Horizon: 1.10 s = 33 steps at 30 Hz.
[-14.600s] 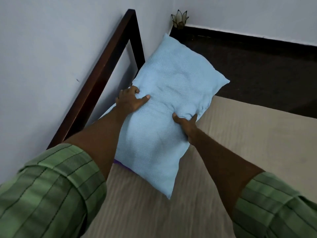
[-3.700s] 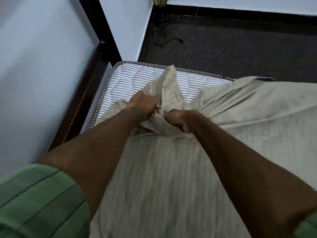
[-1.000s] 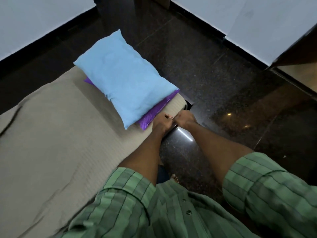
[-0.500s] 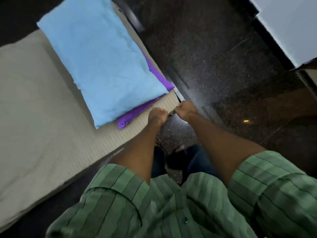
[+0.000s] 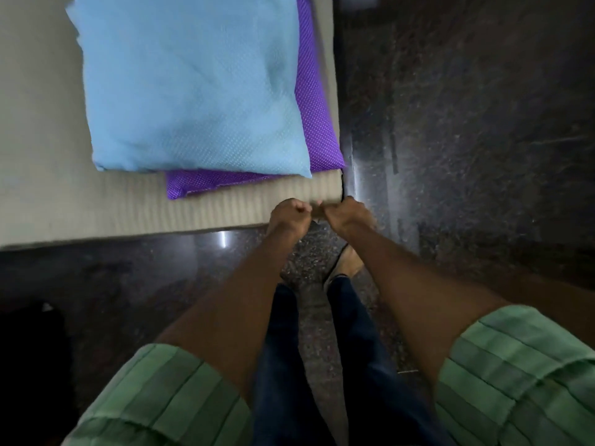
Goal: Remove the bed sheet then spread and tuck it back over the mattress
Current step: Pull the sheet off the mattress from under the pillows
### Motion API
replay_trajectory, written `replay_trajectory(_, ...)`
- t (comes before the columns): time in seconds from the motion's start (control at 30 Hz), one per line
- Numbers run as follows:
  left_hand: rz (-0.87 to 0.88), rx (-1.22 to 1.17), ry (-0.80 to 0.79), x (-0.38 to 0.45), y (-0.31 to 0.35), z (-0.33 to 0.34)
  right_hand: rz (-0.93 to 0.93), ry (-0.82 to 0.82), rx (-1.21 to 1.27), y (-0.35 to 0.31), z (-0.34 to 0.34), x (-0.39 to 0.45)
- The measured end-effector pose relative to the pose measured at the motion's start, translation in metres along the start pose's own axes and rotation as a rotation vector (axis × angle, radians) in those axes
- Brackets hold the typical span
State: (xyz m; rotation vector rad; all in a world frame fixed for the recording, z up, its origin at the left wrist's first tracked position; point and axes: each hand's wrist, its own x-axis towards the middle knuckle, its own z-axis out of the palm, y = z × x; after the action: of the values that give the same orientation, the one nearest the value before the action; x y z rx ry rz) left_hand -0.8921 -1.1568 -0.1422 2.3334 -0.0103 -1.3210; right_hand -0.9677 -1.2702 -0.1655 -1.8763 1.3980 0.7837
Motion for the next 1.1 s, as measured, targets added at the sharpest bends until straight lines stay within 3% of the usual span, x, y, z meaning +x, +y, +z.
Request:
replay_trajectory(0.1,-0.030,-0.111,0.061,0.022,-0.003,0.022,-0.002,-0.017,0.055,-0.001,0.023,0.035)
replay_trajectory(0.27,-0.333,-0.382,0.127,0.049,-0.042,0.048,-0.111,0.096,-0.036,0.009,0.035,0.054)
replay_trajectory(0.37,-0.384,-0.437,0.169,0.087,-0.088,0.082,-0.104,0.014,0.094,0.014,0.029,0.058)
replay_trajectory(0.47,-0.344,-0.444,0.129,0.067,-0.063,0.075,-0.067,-0.046,0.216,0.026,0.033,0.073)
replay_trajectory(0.63,-0.390,-0.532,-0.020,0.016,-0.007,0.048,-0.123,-0.204,0.536,0.012,-0.003,0.015)
replay_trajectory(0.73,-0.409,-0.701,-0.163,0.008,0.015,0.040,-0.266,-0.325,0.754,0.007,-0.022,-0.013)
replay_trajectory(0.8,-0.373,-0.848,-0.106,0.015,0.020,0.042,-0.296,-0.362,0.813,0.009,-0.026,-0.019)
replay_trajectory(0.93,-0.300,-0.971,0.209,0.012,0.016,0.040,-0.055,-0.386,0.929,0.023,-0.010,-0.014)
replay_trajectory(1.0,-0.211,-0.960,0.238,-0.002,0.011,0.035,0.096,-0.479,0.912,0.020,0.000,-0.010)
replay_trajectory(1.1,-0.066,-0.903,0.250,-0.017,0.006,0.026,0.166,-0.645,1.018,-0.007,0.004,-0.003)
